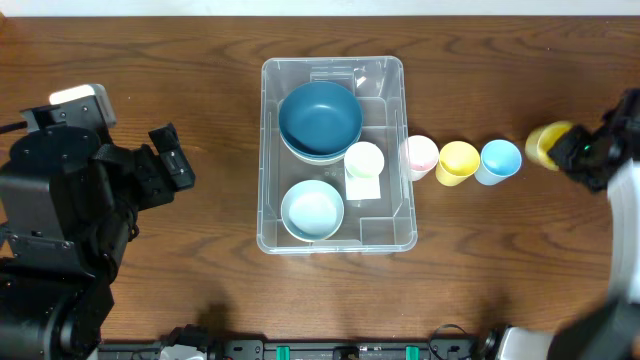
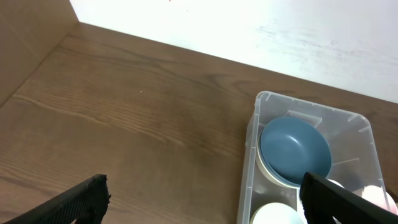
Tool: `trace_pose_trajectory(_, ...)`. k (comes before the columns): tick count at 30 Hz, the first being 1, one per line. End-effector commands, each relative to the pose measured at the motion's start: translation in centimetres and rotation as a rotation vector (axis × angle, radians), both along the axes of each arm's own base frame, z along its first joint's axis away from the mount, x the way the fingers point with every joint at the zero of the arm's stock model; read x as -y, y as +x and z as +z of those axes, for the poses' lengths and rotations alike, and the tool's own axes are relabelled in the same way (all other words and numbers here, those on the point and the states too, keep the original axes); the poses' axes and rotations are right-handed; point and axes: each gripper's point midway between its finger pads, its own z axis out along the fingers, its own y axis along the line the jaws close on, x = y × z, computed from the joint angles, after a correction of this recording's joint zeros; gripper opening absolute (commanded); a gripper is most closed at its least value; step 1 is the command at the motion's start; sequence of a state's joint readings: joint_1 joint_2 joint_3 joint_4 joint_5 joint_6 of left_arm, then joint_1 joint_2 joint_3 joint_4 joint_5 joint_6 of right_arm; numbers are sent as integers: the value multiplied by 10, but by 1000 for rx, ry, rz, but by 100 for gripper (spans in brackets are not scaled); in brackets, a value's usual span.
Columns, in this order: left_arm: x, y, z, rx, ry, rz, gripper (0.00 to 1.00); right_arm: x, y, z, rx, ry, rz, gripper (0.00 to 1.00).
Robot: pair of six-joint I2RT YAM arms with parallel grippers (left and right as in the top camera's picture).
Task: Pack container
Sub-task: 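Carry the yellow cup and stack it onto the white cup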
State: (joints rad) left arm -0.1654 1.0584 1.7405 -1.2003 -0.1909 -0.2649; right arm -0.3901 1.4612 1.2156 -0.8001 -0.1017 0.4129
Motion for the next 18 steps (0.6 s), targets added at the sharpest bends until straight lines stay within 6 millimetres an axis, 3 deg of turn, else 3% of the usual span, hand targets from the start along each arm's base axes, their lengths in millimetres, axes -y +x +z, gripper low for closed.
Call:
trace_pose_trajectory(1,-3,0,0,-1,9,12,98,-52,-4,107,297,-78,127,1)
trace_pose_trajectory(4,-3,0,0,-1,9,12,98,-114,-21,162,476,-96,301,1)
trace_pose_trajectory(6,-3,0,0,-1,9,12,98,-155,-34,177,533,-71,423,1)
trace_pose_trajectory(8,-3,0,0,-1,9,12,98,-192,-44,178,543,-26,526,1)
trace_pose_trajectory(10,-3,0,0,-1,9,12,98,-226,-49,168,516,7,614,1)
trace_pose_trajectory(12,-3,0,0,-1,9,12,98,-247,-47,148,455,3,649,1)
trace_pose_trajectory(18,-3,0,0,-1,9,12,98,-301,-25,61,205,-29,745,1)
